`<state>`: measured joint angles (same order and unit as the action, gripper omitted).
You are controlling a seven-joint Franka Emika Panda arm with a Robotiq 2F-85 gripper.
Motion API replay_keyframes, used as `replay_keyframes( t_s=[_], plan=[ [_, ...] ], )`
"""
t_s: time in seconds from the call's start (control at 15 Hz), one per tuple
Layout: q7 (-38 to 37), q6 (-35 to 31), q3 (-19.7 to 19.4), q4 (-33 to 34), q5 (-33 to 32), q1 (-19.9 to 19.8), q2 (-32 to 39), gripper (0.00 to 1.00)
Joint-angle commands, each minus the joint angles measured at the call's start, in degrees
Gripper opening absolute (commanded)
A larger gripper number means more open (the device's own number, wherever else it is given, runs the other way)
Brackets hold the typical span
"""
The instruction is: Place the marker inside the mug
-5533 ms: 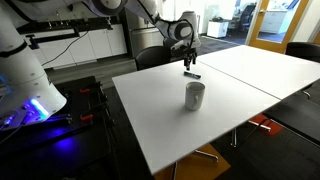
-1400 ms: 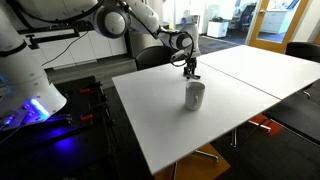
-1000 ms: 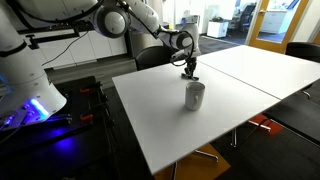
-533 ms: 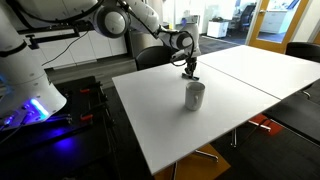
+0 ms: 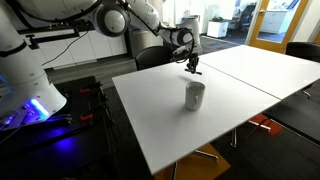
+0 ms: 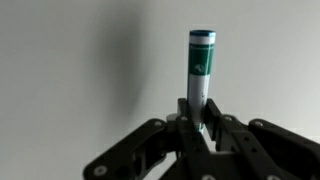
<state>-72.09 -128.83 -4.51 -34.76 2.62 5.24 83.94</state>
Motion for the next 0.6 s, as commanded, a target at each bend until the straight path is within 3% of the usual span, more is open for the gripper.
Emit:
replay_keyframes(
  t_s=[0.0,0.53],
  plan=[
    [-3.56,-0.58,-1.01,-2.17,-0.25,1.06,-2.77,0.05],
    [-5.64,-1.03,-1.21,-6.92,-0.34,1.85,-6.84,0.05]
  ],
)
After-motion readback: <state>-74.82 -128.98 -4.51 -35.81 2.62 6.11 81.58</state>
